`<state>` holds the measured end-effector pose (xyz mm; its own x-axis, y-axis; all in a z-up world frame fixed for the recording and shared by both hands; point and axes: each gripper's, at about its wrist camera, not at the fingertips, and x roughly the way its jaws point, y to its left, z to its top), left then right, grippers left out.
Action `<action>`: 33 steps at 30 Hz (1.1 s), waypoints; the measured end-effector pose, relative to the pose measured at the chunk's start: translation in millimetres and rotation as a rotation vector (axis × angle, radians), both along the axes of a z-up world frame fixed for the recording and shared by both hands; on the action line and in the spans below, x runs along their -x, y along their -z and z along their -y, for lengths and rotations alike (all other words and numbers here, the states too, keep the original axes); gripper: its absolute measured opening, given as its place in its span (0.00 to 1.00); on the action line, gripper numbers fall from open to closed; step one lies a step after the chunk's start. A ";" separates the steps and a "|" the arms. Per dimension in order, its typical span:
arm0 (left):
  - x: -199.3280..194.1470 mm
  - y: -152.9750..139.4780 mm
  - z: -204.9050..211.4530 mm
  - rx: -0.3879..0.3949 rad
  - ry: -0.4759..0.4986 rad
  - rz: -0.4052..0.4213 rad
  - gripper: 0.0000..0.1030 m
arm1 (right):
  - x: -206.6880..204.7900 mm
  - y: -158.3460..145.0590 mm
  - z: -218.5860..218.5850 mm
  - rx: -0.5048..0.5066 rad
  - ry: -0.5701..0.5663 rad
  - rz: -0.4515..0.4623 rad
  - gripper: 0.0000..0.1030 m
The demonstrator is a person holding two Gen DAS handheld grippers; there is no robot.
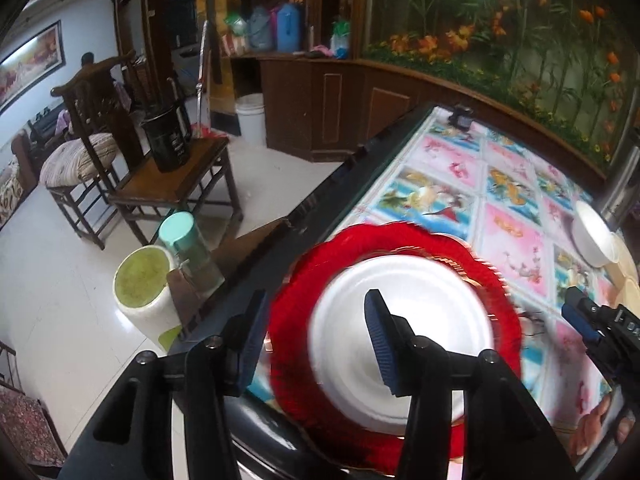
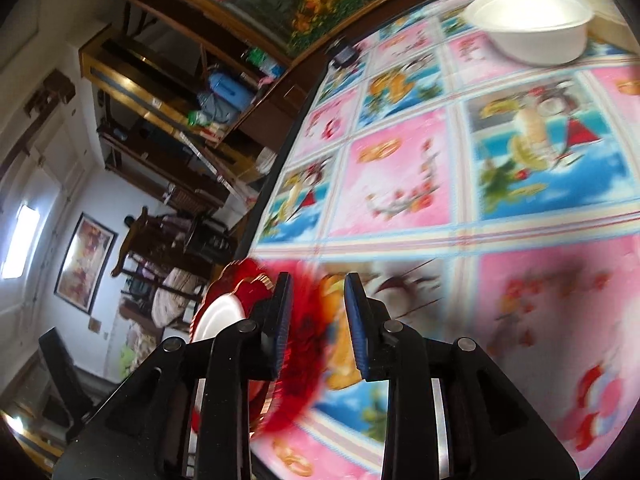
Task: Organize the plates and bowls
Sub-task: 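Lower the white plate onto the red plates and open both tools, then move both tools back to the beige plastic plates beside the white bowl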
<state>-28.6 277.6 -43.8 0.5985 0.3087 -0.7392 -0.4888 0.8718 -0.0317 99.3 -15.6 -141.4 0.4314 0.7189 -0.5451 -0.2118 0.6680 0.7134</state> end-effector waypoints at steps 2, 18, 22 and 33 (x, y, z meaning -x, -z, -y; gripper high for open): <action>-6.6 -2.7 15.7 -0.011 0.039 0.003 0.51 | -1.4 -1.4 15.3 0.023 0.044 0.028 0.41; -56.4 19.5 169.1 -0.017 0.411 -0.140 0.68 | 9.3 -43.3 164.1 0.175 0.282 0.320 0.48; -73.9 24.5 205.6 0.051 0.501 -0.191 0.68 | 6.9 -46.9 225.7 0.175 0.384 0.307 0.48; -127.2 22.1 286.8 0.144 0.599 -0.227 0.69 | 5.0 -30.3 393.9 -0.026 0.621 0.121 0.56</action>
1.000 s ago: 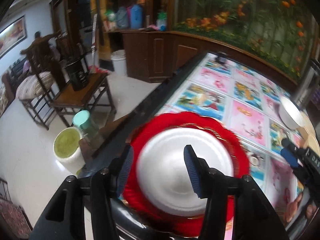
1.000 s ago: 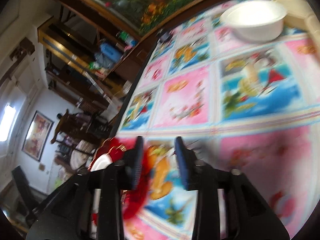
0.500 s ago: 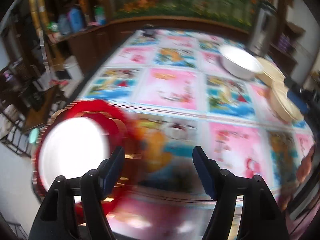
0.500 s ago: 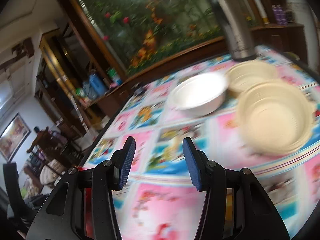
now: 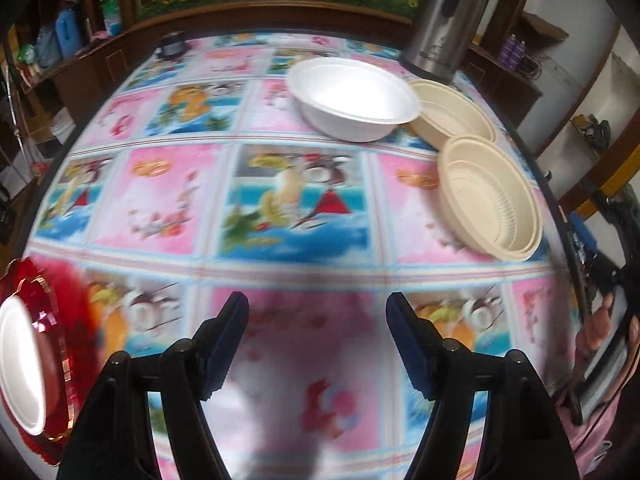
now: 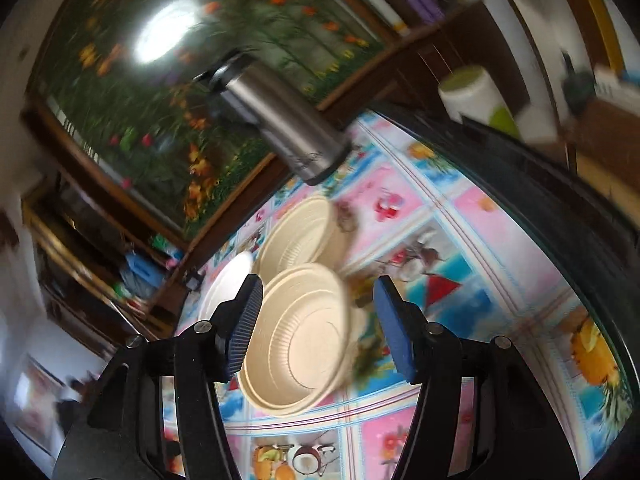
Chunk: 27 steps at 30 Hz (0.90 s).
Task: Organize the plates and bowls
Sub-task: 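Move both tools back to the beige plastic plates beside the white bowl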
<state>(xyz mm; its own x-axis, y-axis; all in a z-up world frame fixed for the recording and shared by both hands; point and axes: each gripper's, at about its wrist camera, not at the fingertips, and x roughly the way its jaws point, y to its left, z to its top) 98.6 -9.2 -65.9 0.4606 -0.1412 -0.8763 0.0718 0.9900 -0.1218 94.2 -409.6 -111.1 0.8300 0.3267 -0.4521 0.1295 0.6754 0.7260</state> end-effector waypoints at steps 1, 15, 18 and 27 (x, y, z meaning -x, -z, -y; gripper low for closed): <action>-5.1 0.9 5.6 0.006 0.001 -0.005 0.69 | -2.3 4.4 6.6 -0.055 -0.010 -0.012 0.56; -61.2 -0.6 48.0 0.106 -0.050 -0.053 0.71 | -17.7 41.7 0.0 -0.318 -0.150 -0.147 0.56; -70.1 4.2 54.8 0.116 -0.062 -0.070 0.71 | -20.7 46.3 -1.7 -0.327 -0.158 -0.167 0.56; -72.8 11.4 67.7 0.077 -0.069 -0.064 0.71 | -31.1 54.8 -17.6 -0.337 -0.224 -0.204 0.56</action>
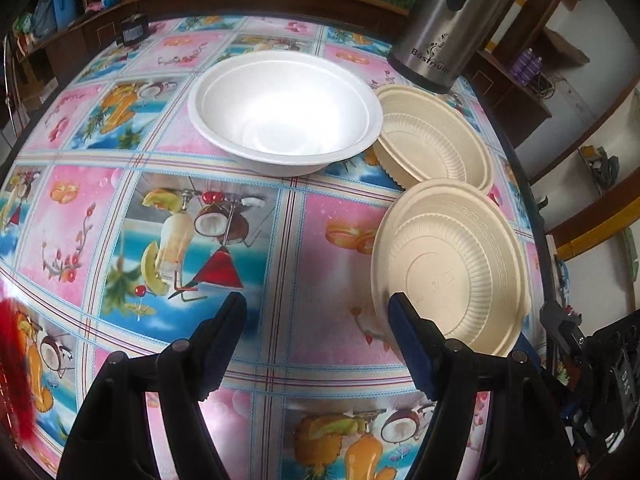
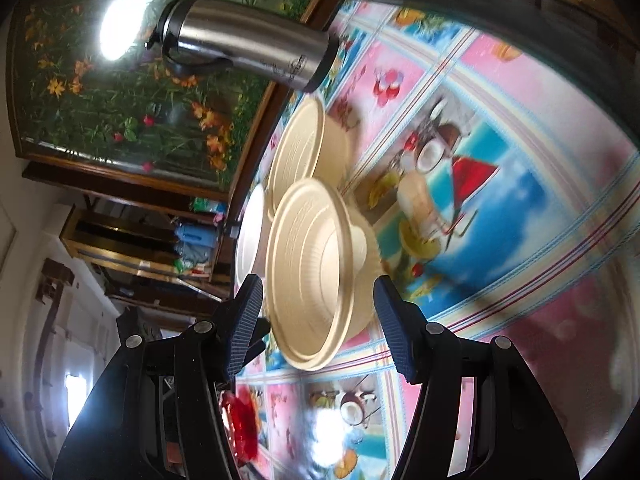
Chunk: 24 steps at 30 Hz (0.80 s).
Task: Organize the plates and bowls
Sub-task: 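Move both tools back to the beige plastic plates beside the white bowl, then grasp the rim of the large beige plate with the left tool while the right tool grips it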
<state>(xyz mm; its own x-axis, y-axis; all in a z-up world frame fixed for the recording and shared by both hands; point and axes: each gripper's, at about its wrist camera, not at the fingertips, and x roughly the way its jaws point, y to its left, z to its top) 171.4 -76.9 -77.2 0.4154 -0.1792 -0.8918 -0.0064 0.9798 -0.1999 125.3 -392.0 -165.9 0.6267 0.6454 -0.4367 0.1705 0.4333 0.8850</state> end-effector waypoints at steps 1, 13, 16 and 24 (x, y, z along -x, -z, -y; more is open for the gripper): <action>-0.5 0.4 1.6 -0.005 0.002 0.002 0.71 | -0.5 0.4 -1.3 0.005 0.000 -0.004 0.56; -6.6 -2.5 13.2 0.094 0.021 -0.019 0.71 | -7.2 6.1 -7.7 0.014 -0.003 -0.031 0.56; -9.1 5.9 17.4 0.077 0.022 -0.036 0.71 | -8.1 5.8 -8.0 0.025 0.002 -0.026 0.56; -5.4 -0.2 15.7 0.075 0.003 0.032 0.67 | -10.7 9.1 -7.3 0.030 0.008 -0.034 0.56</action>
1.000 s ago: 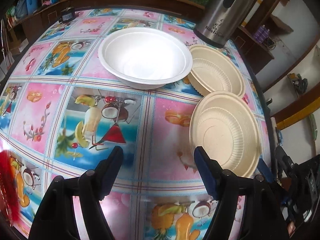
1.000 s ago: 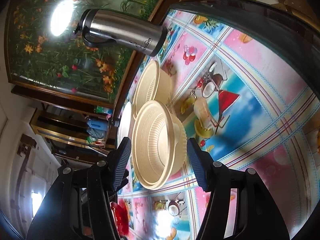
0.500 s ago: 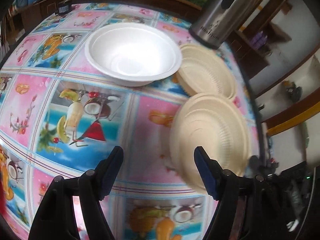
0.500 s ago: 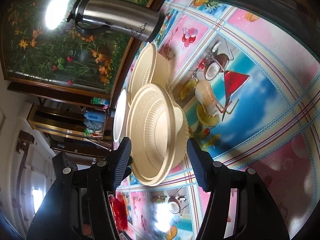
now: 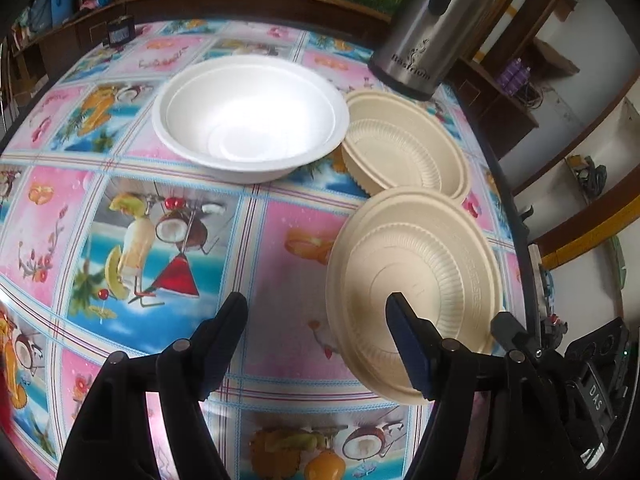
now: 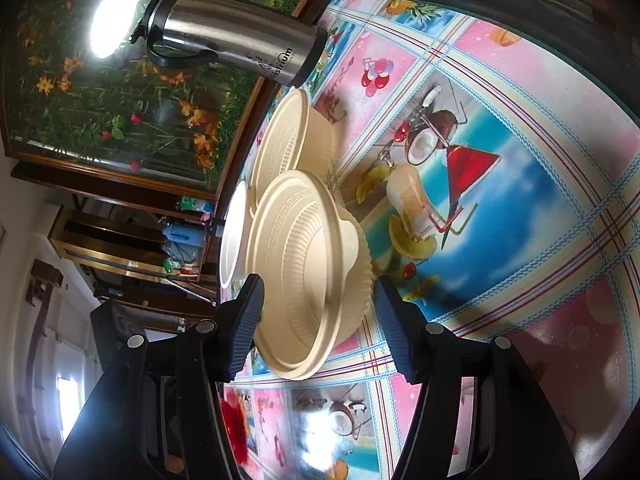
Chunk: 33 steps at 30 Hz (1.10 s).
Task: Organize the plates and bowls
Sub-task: 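Grasp the rim of the large beige plate with the left tool while the right tool grips it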
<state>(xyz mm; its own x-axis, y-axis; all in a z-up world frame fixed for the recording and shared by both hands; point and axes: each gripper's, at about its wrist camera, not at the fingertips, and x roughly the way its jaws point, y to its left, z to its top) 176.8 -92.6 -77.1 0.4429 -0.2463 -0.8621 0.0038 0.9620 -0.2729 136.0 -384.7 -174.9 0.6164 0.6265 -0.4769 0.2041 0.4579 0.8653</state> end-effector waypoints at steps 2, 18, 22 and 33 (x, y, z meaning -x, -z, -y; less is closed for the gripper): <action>-0.9 1.7 1.0 0.017 0.010 -0.007 0.47 | -0.2 1.1 -0.2 -0.004 -0.002 -0.005 0.54; 1.7 6.8 3.4 0.042 0.041 0.004 0.11 | -2.6 3.0 -5.0 0.060 -0.012 -0.036 0.20; 3.8 5.4 3.7 0.039 0.049 0.017 0.11 | -2.6 -0.9 -7.1 0.101 -0.013 -0.025 0.16; 8.6 5.2 -6.3 0.069 0.052 0.003 0.11 | -0.3 -6.5 -11.9 0.138 -0.018 0.000 0.14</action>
